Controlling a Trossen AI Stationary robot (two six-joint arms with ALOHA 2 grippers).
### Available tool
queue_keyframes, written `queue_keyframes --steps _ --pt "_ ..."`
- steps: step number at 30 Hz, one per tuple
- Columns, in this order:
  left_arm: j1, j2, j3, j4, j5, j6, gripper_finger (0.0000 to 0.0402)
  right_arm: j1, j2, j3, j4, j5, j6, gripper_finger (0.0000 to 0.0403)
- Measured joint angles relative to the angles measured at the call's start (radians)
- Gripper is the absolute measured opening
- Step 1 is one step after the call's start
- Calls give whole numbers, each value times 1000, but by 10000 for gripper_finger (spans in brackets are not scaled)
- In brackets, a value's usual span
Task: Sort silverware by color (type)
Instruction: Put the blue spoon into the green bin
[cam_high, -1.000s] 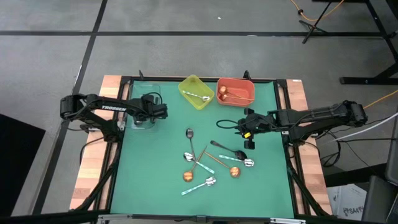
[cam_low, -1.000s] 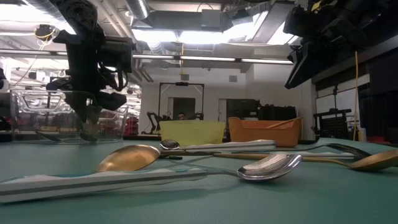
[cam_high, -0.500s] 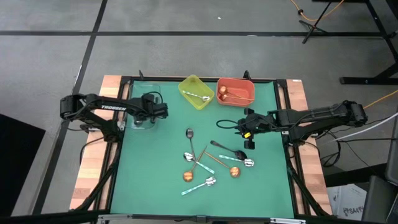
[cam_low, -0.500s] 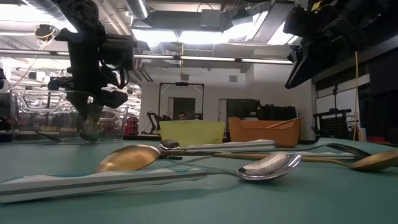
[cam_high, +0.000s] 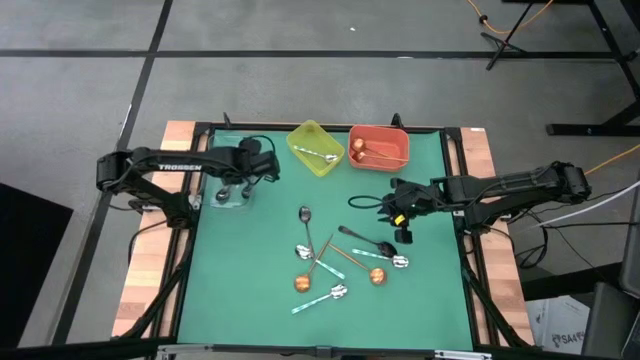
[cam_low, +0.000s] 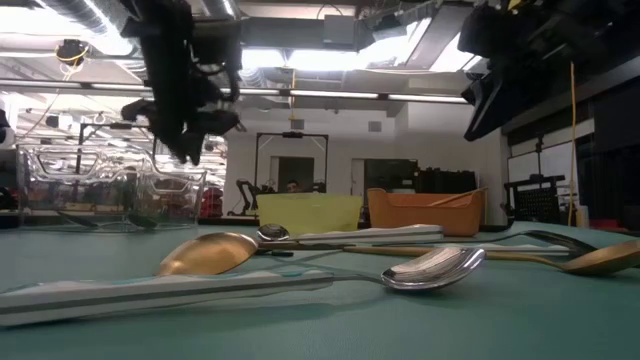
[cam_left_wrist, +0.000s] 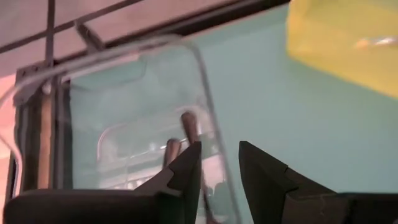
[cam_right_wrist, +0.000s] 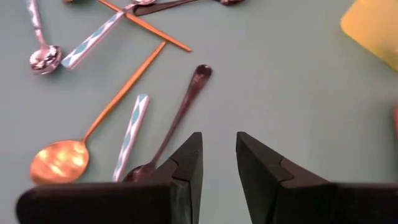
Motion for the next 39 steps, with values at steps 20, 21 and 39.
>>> queue_keyframes --steps 20,21,39 --pt "-267 0 112 83 0 54 101 194 1 0 132 103 99 88" --pt "-285 0 112 97 0 54 101 206 5 0 133 120 117 88" --pt "-488 0 112 192 0 52 101 329 327 1 138 147 264 88"
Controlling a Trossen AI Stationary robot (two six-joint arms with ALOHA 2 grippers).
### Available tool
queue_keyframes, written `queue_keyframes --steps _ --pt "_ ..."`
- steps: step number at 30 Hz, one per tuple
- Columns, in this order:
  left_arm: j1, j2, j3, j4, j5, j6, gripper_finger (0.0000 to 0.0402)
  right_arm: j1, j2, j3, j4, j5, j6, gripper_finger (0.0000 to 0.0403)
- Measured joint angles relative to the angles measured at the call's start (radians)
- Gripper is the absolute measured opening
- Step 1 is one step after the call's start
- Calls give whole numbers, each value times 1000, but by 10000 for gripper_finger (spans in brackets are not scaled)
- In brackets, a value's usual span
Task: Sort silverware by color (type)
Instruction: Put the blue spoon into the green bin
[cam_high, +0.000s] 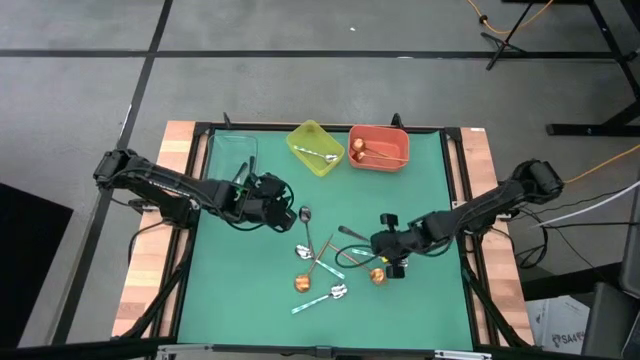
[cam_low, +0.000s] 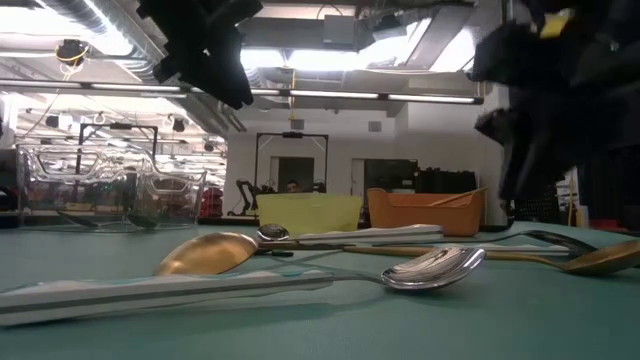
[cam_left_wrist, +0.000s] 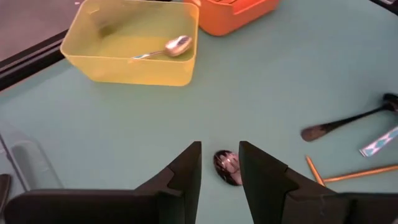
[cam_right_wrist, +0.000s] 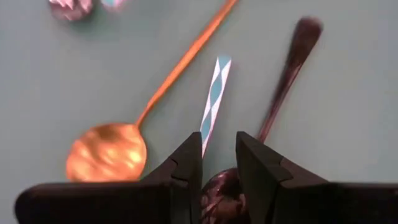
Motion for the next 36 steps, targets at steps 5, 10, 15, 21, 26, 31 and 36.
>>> queue_keyframes --steps 5,10,15,21,26,31,36 --pt "-12 0 0 0 0 0 101 -1 66 0 2 -13 23 88" --pt "-12 0 0 1 0 0 101 -1 100 0 6 -36 24 88" --pt "-12 0 0 2 0 0 101 -2 100 0 35 -43 24 88" --pt "-11 0 0 3 0 0 101 -2 100 0 54 -44 33 88" --pt "-11 0 0 3 0 -5 101 -2 100 0 55 -44 56 88" --pt "-11 0 0 3 0 -5 101 -2 100 0 54 -44 57 88" --pt "-11 0 0 3 0 -5 101 -2 100 0 54 -45 57 88"
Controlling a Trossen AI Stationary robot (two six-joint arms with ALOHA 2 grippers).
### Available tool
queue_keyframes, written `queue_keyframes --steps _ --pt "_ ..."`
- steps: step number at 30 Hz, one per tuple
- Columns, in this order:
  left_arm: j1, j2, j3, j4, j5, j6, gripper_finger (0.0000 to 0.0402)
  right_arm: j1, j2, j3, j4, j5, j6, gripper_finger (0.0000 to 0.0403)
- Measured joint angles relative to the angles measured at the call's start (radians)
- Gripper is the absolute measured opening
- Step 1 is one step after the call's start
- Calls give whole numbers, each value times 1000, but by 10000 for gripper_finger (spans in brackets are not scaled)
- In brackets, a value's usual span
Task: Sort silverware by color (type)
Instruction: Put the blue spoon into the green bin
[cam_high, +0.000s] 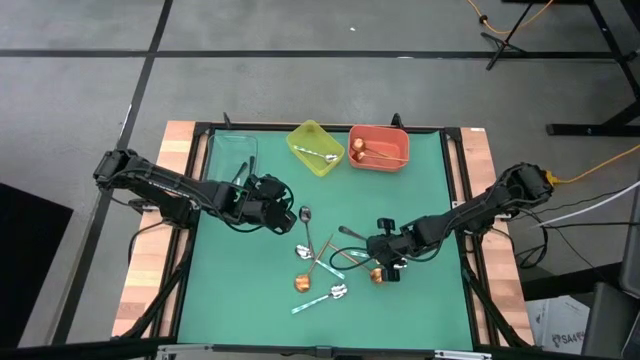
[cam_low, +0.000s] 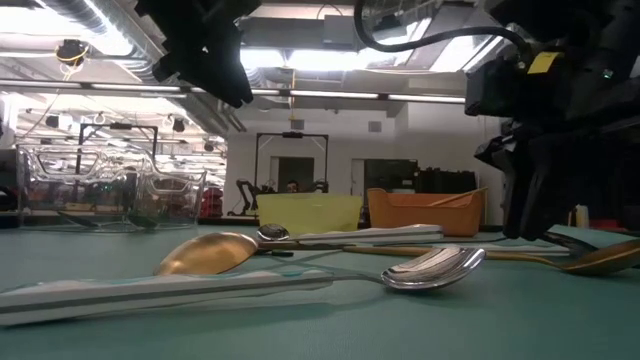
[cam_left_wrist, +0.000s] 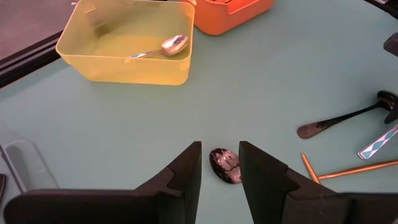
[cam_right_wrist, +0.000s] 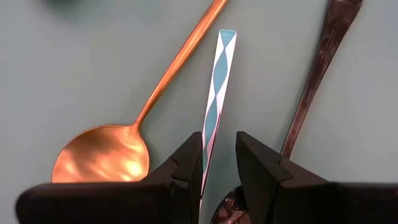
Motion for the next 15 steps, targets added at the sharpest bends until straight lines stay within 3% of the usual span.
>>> queue_keyframes --steps 15 --pt "0 0 0 0 0 0 101 0 0 0 0 -26 0 88"
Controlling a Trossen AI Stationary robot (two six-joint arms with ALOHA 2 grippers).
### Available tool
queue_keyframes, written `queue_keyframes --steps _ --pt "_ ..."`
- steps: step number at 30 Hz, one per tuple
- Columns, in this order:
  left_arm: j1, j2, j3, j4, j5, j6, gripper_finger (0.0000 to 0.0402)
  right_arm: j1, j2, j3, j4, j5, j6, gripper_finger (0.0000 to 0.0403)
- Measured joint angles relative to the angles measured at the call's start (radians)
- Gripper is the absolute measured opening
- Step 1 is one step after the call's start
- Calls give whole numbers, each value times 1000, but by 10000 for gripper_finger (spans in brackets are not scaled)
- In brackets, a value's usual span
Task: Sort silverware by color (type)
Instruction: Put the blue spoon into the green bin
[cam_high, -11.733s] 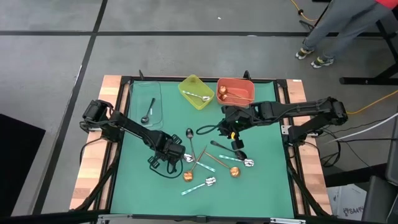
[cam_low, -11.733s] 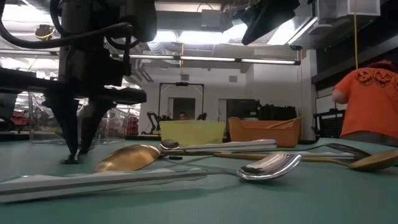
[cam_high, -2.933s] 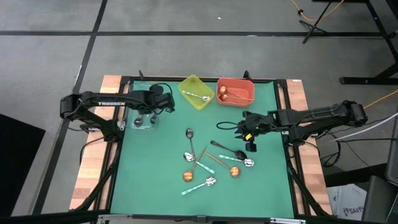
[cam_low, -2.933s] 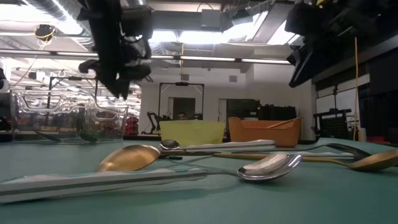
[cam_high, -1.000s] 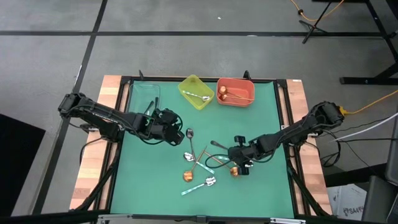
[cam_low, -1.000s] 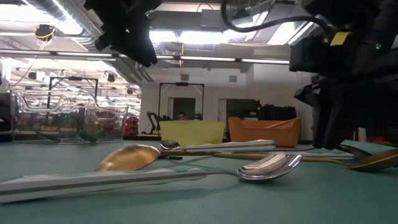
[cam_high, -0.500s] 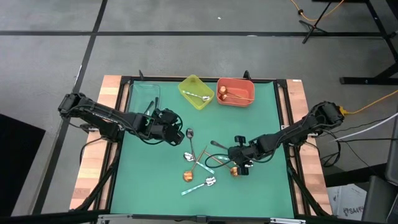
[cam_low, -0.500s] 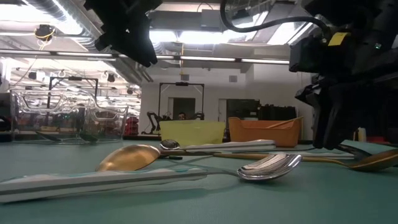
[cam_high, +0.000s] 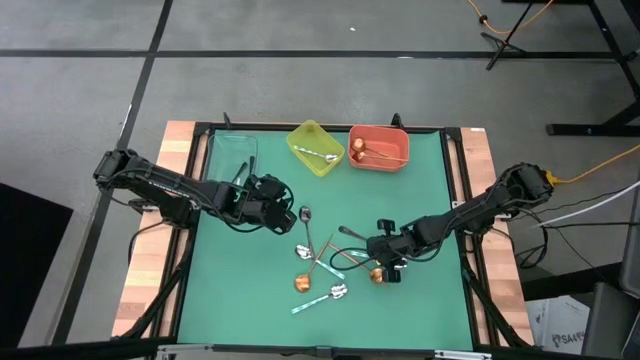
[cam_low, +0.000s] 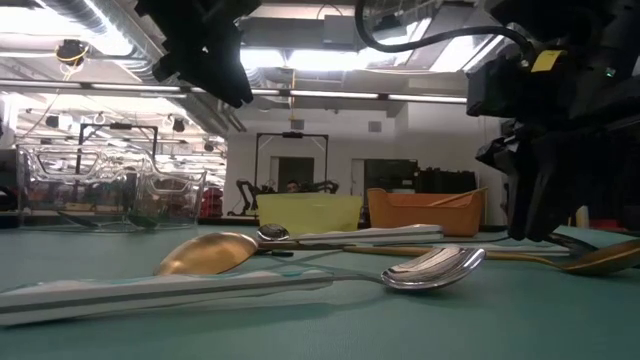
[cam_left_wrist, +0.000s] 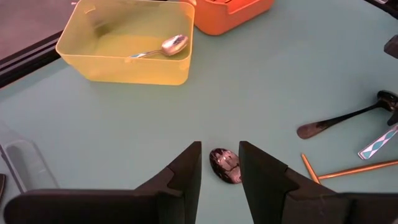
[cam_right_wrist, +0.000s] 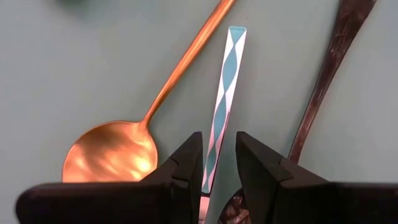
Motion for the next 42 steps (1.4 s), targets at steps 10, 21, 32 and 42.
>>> queue_keyframes --steps 10,21,32,42 --pt "0 0 0 0 0 0 101 0 15 0 1 0 0 88" --pt "0 0 1 0 0 0 101 0 93 3 8 1 -8 88" --pt "0 0 1 0 0 0 101 0 92 1 15 1 -8 80" --pt "0 0 1 0 0 0 101 0 93 1 20 0 -9 7"
